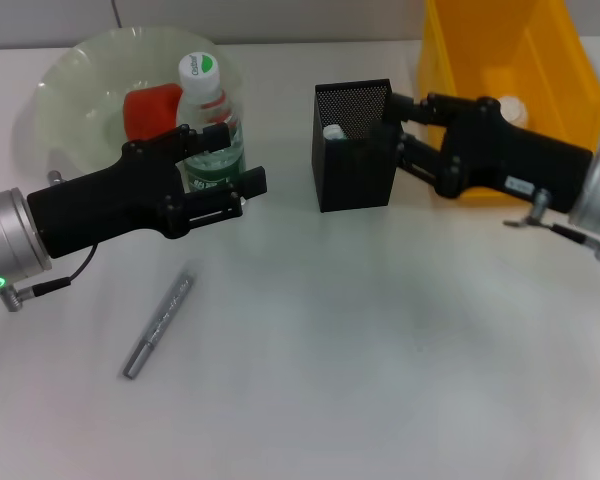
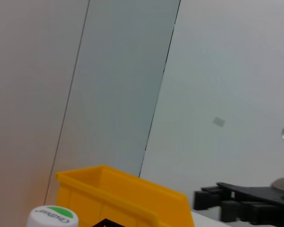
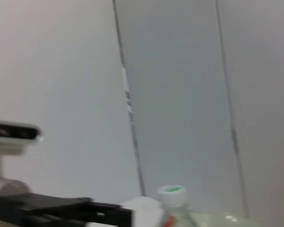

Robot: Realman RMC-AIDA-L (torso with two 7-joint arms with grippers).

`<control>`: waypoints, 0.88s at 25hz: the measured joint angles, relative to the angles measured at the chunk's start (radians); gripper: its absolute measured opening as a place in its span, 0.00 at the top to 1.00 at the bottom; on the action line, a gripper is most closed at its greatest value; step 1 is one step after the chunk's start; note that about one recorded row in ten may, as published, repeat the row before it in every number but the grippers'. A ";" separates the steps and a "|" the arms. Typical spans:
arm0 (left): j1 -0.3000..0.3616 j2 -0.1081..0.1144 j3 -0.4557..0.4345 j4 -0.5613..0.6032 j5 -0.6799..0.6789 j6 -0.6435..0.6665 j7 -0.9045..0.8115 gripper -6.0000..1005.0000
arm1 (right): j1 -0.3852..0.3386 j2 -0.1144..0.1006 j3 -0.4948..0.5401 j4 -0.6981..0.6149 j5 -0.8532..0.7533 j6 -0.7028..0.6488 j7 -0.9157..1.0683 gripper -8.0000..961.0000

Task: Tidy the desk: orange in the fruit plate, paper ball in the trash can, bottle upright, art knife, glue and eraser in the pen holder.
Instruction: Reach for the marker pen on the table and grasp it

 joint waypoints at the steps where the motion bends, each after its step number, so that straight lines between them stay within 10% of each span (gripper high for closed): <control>1: 0.000 0.000 0.000 0.001 0.001 0.003 0.000 0.19 | -0.010 -0.001 0.000 0.002 0.001 -0.023 0.009 0.59; 13: 0.005 0.004 0.000 0.023 0.005 0.035 -0.033 0.19 | -0.143 -0.002 -0.009 0.099 -0.008 -0.235 -0.083 0.59; 15: 0.016 0.013 0.000 0.070 0.007 0.041 -0.118 0.19 | -0.149 -0.002 -0.009 0.142 -0.008 -0.255 -0.118 0.37; 22: 0.036 0.014 0.005 0.240 0.131 0.060 -0.306 0.19 | -0.153 -0.001 -0.009 0.199 -0.008 -0.258 -0.137 0.20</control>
